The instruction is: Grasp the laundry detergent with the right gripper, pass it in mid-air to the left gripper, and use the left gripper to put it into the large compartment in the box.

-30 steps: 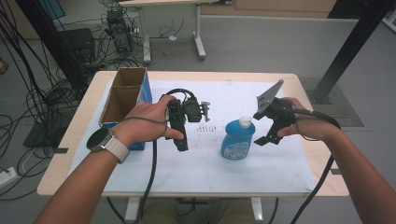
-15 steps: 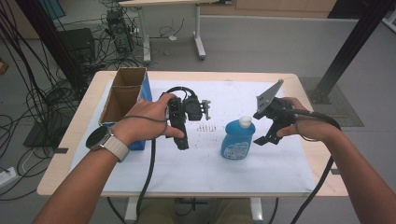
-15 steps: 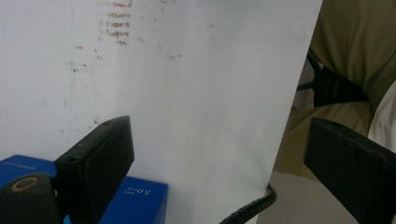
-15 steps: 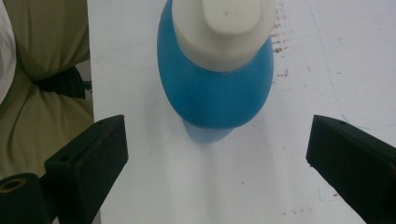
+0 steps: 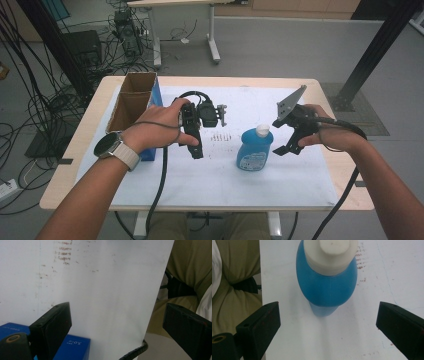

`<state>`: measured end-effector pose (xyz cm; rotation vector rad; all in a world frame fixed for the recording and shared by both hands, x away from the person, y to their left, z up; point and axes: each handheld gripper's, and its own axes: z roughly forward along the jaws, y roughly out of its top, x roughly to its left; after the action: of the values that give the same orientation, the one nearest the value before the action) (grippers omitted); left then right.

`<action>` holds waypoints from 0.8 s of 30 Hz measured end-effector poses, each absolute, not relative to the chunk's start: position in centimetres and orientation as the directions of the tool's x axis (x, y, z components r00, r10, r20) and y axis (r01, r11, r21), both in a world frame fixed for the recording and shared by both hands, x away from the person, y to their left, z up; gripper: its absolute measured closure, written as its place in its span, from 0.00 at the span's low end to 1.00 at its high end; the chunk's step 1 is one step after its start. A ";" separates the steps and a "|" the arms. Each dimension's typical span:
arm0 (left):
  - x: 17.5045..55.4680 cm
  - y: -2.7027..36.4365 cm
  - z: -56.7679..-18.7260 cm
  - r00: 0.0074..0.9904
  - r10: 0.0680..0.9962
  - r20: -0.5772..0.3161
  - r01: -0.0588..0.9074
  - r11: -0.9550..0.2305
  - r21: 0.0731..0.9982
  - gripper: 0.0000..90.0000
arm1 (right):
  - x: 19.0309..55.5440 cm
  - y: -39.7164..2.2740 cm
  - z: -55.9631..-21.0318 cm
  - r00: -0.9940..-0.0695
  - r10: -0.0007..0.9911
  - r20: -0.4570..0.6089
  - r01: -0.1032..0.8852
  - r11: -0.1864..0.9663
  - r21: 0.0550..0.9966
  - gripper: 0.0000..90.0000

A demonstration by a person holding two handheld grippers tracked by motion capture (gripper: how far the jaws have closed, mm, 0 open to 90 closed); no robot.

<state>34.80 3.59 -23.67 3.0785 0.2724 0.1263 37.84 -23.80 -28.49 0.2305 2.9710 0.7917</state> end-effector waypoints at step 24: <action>34.9 4.5 -23.8 0.976 0.203 0.078 0.198 -0.978 0.064 0.10 | 38.2 -23.3 -29.4 -0.989 0.146 -0.004 0.123 0.846 0.518 0.06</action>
<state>34.92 4.46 -23.76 3.0674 0.3116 0.1298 38.16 -23.28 -29.40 0.2170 2.9772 0.8310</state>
